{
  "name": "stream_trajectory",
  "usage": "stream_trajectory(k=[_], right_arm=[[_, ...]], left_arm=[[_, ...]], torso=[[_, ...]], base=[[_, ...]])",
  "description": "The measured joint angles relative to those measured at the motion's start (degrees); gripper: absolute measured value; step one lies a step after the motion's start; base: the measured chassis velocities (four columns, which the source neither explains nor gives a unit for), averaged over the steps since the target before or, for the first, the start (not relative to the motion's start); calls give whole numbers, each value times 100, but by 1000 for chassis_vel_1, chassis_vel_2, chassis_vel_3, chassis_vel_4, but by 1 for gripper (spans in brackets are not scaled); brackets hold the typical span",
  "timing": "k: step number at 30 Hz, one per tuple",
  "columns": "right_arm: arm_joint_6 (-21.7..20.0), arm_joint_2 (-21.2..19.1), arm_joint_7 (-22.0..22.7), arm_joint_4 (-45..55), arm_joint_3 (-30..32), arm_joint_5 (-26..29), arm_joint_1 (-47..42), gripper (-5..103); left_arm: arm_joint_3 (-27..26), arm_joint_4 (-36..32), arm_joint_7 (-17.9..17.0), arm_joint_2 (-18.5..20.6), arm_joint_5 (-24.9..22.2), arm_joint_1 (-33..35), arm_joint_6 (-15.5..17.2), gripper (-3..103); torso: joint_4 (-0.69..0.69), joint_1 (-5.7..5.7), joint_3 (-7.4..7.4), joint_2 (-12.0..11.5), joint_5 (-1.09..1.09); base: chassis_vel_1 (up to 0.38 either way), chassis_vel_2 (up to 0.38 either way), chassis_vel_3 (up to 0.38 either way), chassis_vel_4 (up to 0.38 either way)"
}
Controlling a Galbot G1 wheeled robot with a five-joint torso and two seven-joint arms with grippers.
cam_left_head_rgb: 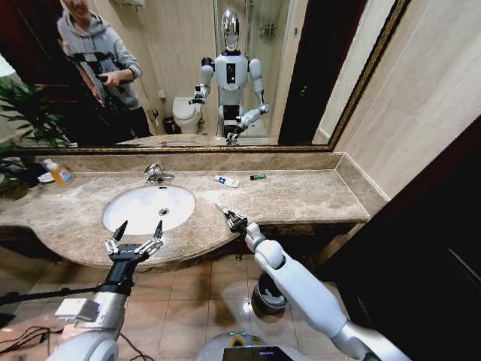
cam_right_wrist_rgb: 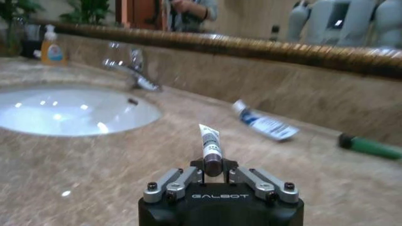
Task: Pick up the trash from the sink and place it in the trash bin.
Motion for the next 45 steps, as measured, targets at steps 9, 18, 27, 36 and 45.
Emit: stream_trajectory(k=[9, 18, 27, 36, 45], right_arm=[[110, -533, 74, 1417, 1478, 298, -1201, 17], [925, -471, 461, 2353, 2554, 91, -3126, 17], [1721, 388, 755, 2299, 3145, -1130, -5246, 17], [996, -80, 446, 189, 2824, -573, -4563, 17], [645, -373, 37, -1538, 2325, -428, -3544, 17]], left_arm=[[0, 0, -1, 0, 0, 0, 0, 100], [0, 0, 1, 0, 0, 0, 0, 100], [0, 0, 0, 0, 0, 0, 0, 100], [0, 0, 1, 0, 0, 0, 0, 100], [0, 0, 2, 0, 0, 0, 0, 100]], torso=[[-1, 0, -1, 1, 0], [-2, -1, -1, 1, 1], [-1, -2, -2, 2, 0], [2, -1, -1, 1, 2], [0, 1, 0, 0, -1]], base=[[0, 0, 0, 0], [0, 0, 0, 0], [0, 0, 0, 0], [0, 0, 0, 0], [0, 0, 0, 0]])
